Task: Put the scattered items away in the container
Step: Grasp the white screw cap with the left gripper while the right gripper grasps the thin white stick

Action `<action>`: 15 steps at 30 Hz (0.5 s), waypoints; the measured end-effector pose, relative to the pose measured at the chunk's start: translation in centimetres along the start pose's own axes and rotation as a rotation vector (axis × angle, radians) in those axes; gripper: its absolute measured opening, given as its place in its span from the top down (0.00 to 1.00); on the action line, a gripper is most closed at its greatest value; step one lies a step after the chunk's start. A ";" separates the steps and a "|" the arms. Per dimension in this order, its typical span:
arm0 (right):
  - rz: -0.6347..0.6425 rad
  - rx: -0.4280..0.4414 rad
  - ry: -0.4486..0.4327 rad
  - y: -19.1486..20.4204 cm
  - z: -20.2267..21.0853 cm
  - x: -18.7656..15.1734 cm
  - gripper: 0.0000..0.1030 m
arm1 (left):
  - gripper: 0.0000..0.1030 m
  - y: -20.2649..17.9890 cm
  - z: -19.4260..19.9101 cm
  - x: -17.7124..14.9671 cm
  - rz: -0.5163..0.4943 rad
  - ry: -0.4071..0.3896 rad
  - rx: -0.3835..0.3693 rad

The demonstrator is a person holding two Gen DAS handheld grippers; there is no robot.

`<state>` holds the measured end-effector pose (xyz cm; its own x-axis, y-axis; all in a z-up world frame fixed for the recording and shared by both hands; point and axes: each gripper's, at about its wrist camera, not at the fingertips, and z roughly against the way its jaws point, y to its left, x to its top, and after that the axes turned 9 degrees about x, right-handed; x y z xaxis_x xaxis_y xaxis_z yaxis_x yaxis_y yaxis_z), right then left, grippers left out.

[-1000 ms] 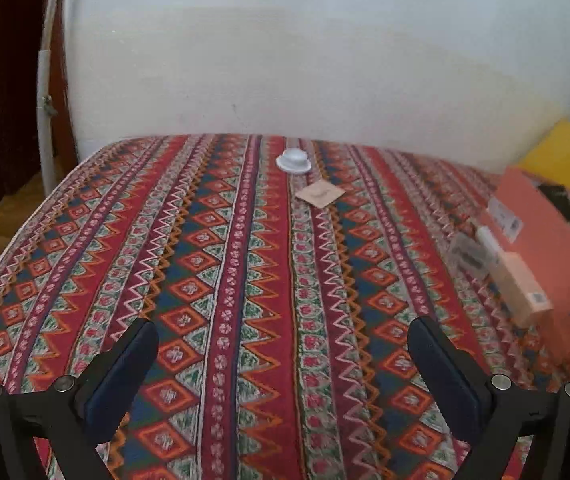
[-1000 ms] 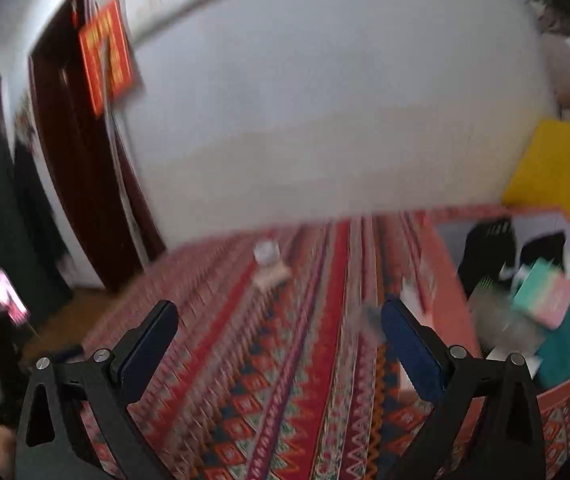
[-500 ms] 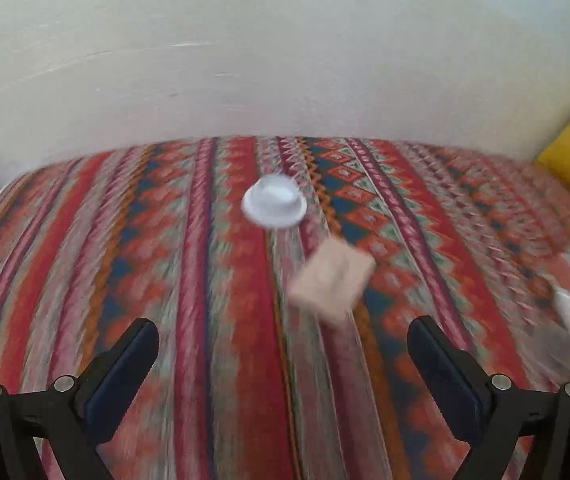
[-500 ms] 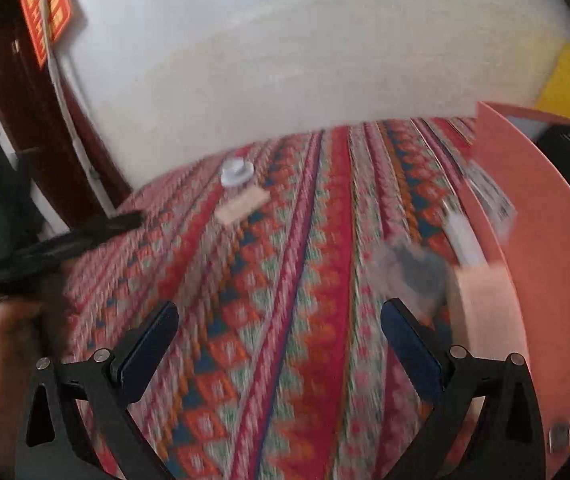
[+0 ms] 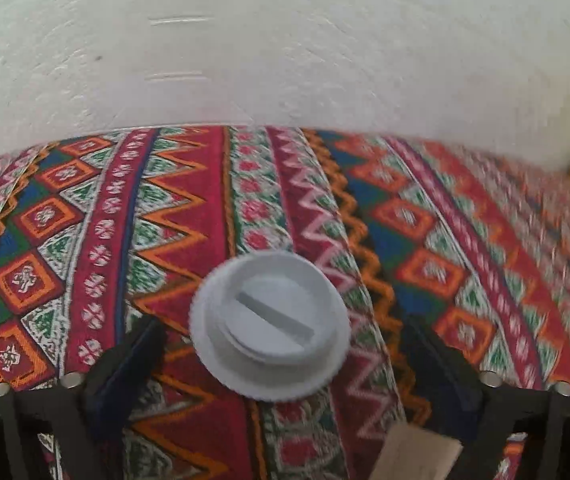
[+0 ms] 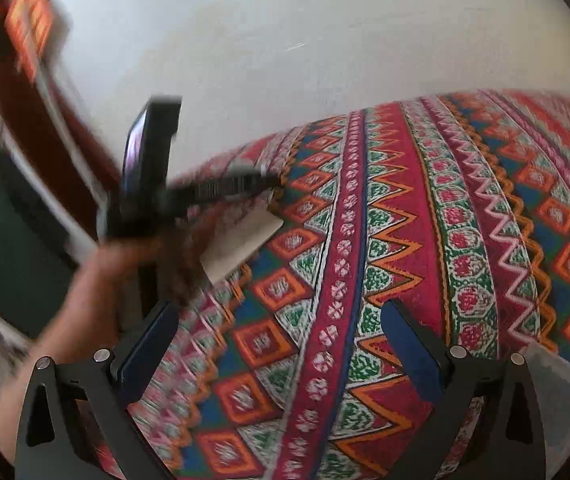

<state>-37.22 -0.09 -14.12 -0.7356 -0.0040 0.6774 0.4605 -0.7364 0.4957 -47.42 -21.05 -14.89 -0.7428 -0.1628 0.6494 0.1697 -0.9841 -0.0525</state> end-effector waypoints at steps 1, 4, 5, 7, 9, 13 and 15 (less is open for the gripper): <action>0.023 -0.014 0.002 0.4 -0.1 -0.2 0.00 | 0.18 0.3 0.2 0.0 0.019 -0.005 0.002; -0.008 0.035 0.009 0.3 -0.7 -0.4 0.00 | 0.42 1.2 0.9 -0.5 0.064 -0.010 0.005; -0.021 0.038 0.016 0.0 -1.0 -0.5 0.00 | 0.44 1.6 1.4 -0.8 0.074 -0.007 0.001; -0.046 0.051 0.016 -0.5 -1.2 -0.6 0.01 | 0.44 2.6 2.6 -1.9 0.114 -0.003 -0.026; -0.067 0.072 0.001 -0.8 -1.1 -0.5 0.01 | 0.44 3.9 5.8 -4.8 0.184 -0.027 -0.034; -0.066 0.044 0.005 -0.3 -1.5 -0.3 0.00 | 0.44 6.4 12.0 -10.9 0.284 -0.098 0.061; -0.034 0.006 0.028 0.8 -2.9 0.2 0.00 | 0.44 8.3 14.2 -12.2 0.311 -0.121 0.135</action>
<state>-38.47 -2.65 -15.17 -0.7641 0.0019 0.6451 0.4383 -0.7323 0.5212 -27.77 -26.26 -12.52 -0.5619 -0.4352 0.7035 0.4656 -0.8693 -0.1660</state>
